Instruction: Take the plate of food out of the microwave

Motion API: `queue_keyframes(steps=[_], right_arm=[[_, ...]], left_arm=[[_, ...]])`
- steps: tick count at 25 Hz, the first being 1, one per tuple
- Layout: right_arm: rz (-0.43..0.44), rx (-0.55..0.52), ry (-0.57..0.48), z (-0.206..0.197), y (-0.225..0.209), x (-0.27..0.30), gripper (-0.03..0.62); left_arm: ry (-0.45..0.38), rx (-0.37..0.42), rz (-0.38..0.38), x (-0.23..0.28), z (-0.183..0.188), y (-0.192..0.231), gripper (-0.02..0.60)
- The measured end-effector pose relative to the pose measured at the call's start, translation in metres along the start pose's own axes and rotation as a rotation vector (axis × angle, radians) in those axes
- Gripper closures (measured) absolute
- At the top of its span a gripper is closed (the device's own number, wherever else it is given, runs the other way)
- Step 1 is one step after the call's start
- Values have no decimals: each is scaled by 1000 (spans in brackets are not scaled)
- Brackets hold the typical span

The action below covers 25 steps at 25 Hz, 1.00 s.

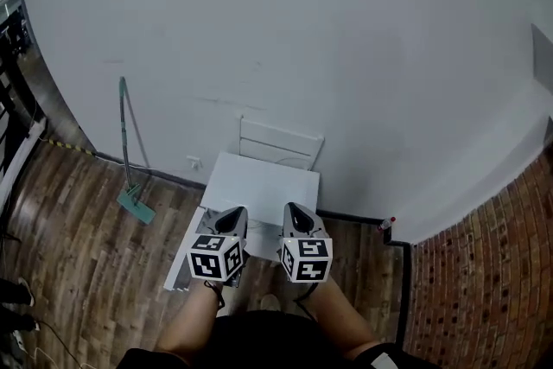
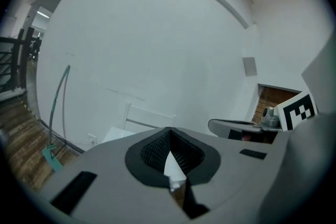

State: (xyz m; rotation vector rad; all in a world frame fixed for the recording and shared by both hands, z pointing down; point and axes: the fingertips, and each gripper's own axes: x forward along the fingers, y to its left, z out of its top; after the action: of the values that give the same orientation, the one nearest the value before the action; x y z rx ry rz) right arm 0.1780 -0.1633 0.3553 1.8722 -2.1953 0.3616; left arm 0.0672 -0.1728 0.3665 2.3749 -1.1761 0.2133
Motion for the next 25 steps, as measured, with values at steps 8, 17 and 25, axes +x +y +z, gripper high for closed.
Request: queue_keyframes(steps=[8, 17, 25], right_arm=[[125, -46, 107, -42, 5, 46, 588], [238, -151, 217, -103, 63, 66, 588], [274, -197, 377, -202, 72, 82, 588]], left_arm=[[42, -143, 116, 14, -46, 34, 586], [102, -303, 148, 16, -115, 83, 586], [173, -447, 130, 49, -212, 109, 586]])
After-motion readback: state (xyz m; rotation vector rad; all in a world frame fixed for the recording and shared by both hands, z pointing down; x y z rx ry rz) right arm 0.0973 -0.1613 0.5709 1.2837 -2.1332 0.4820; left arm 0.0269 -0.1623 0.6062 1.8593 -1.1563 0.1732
